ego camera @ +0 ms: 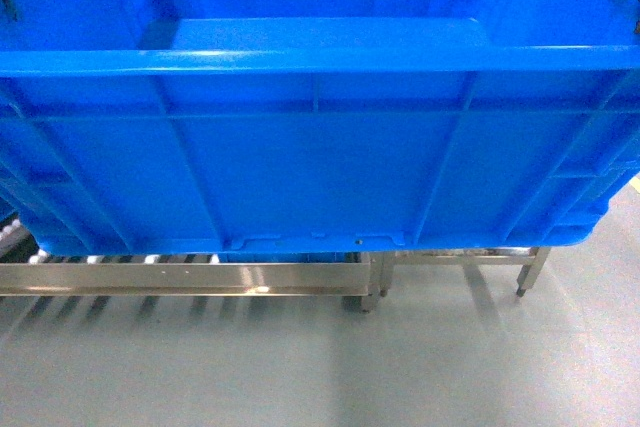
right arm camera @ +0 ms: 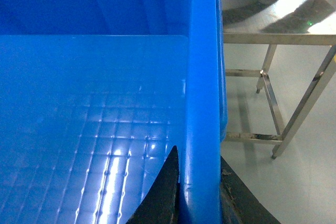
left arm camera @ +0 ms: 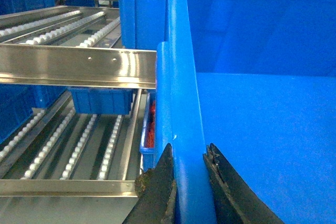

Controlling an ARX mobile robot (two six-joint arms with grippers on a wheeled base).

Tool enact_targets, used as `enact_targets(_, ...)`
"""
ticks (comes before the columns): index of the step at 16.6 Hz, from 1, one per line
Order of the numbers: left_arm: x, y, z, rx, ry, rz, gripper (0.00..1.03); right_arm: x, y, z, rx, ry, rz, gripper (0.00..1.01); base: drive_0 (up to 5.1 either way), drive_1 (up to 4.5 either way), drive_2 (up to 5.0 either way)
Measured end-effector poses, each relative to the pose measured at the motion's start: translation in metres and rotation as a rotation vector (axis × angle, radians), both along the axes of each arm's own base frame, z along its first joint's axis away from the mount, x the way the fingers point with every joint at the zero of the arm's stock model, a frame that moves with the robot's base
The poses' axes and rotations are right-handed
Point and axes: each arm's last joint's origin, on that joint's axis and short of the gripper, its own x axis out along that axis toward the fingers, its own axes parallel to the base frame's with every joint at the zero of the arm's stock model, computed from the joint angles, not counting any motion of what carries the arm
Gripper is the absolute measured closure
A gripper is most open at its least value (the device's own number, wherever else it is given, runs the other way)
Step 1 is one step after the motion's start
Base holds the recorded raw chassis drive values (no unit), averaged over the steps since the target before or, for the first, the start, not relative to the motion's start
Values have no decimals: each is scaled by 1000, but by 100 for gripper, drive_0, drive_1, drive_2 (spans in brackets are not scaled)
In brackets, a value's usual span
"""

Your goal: Place box next to blue box on left shelf

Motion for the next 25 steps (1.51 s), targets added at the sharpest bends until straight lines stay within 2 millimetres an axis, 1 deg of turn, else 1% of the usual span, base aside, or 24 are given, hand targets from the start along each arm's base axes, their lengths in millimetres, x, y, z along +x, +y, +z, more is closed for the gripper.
enact_targets(25,0,0,0,-3,0,1,93,0,0,0,0,0,0,92,-492,245,245)
